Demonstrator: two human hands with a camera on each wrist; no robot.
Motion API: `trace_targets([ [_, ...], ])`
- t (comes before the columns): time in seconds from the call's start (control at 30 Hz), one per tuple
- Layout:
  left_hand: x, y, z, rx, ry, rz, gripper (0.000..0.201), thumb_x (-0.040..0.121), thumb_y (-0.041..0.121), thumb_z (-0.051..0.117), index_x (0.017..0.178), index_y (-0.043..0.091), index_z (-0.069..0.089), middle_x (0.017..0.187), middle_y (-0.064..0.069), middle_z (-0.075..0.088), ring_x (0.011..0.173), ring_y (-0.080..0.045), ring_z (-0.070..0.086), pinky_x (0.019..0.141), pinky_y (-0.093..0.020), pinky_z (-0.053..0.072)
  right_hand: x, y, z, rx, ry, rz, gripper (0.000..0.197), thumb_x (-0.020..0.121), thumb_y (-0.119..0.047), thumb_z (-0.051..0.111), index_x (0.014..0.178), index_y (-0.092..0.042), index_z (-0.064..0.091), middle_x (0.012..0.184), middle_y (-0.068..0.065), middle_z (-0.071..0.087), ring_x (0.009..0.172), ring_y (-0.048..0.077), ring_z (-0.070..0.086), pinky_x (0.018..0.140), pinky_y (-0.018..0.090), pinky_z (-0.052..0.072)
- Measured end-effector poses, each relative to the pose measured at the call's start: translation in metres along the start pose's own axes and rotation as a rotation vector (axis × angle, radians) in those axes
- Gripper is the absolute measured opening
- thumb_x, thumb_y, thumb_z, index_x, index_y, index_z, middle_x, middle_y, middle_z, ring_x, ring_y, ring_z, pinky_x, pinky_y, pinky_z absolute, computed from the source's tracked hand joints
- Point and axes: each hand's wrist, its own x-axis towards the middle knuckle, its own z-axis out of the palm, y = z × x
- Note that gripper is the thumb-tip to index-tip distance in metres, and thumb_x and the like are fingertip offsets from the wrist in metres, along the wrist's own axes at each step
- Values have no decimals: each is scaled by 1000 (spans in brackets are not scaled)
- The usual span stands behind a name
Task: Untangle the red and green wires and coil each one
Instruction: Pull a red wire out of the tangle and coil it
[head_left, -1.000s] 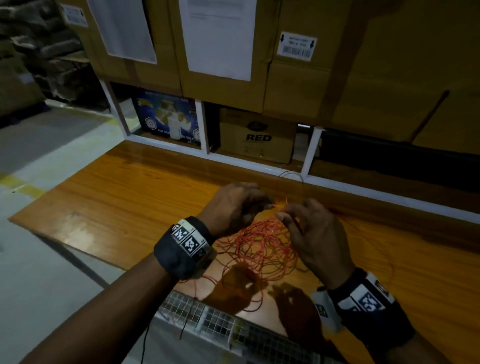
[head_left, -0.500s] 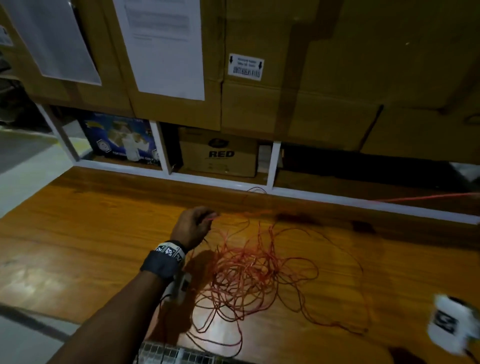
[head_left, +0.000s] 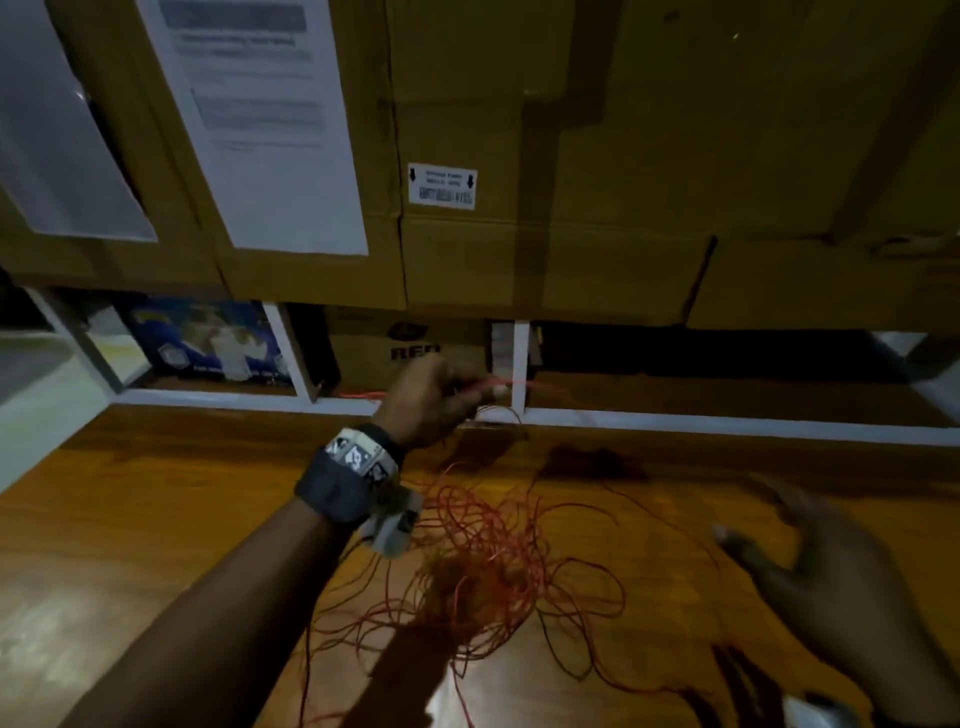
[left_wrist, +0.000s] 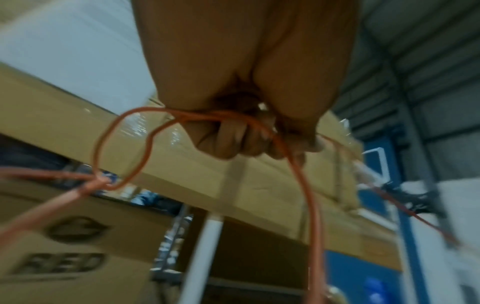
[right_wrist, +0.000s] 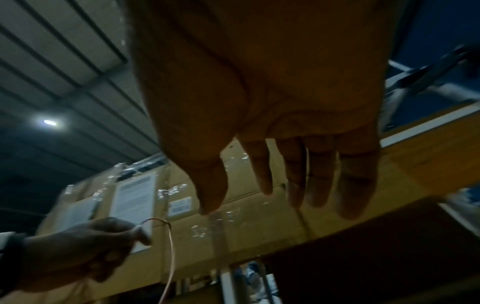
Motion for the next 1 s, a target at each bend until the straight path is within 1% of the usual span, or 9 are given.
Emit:
trace_targets([
  [0.17,-9,24,32,-105,-143,54,18,94,34,72,106,26,81,87,16,77,75,2,70,60,-19,51,18,-61,29,38,-1,-302,77,89,-64,55,156,-41,25,160,-11,28,148,14,22,116,39,31],
  [0.23,-12,24,40,-105,-172,86,17,96,31,69,107,24,80,89,16,76,76,1,70,60,-20,52,27,-87,47,98,-57,-373,66,96,-61,50,155,-38,31,152,-13,41,143,9,33,111,31,34],
  [0.3,-14,18,40,-89,-168,149,15,97,27,68,108,31,78,94,15,76,82,-1,70,66,-30,58,33,-100,58,271,-73,-469,40,103,-50,50,140,-35,55,121,-18,65,108,-1,62,88,22,48],
  [0.37,-20,4,34,-94,-188,152,19,97,33,67,105,50,72,93,15,76,82,-4,69,67,-36,58,32,-105,60,347,-60,-452,21,105,-40,52,113,-33,71,84,-20,66,73,-6,63,65,19,45],
  [0.43,-29,-17,26,-96,-168,146,23,96,37,67,97,60,68,86,14,74,75,-10,68,63,-42,57,28,-104,49,309,-4,-420,26,105,-39,51,94,-30,73,79,-17,66,74,-4,61,63,27,45],
  [0.57,-44,-59,4,-42,-117,153,30,96,18,68,94,48,65,84,19,65,78,-8,62,61,-32,53,7,-97,6,343,37,-271,34,90,-61,49,86,-38,74,77,-16,68,70,4,62,66,38,52],
  [0.73,-42,-94,3,191,-66,210,40,85,5,76,116,31,73,117,7,65,108,-6,52,85,-20,44,-38,-104,-22,353,92,-137,24,86,-55,56,82,-40,75,64,6,64,56,23,57,50,38,41],
  [0.83,-38,-97,14,112,-58,262,47,87,3,71,124,33,70,112,8,68,105,-6,53,78,-18,44,-57,-100,-15,408,108,-21,26,83,-53,59,80,-35,78,62,13,59,59,34,55,51,40,39],
  [1.0,-38,-100,17,-107,76,313,39,87,20,73,124,31,68,133,12,59,105,-2,60,78,-16,55,-82,-84,10,371,86,19,23,93,-37,61,77,-42,76,62,4,65,51,18,58,56,36,45],
])
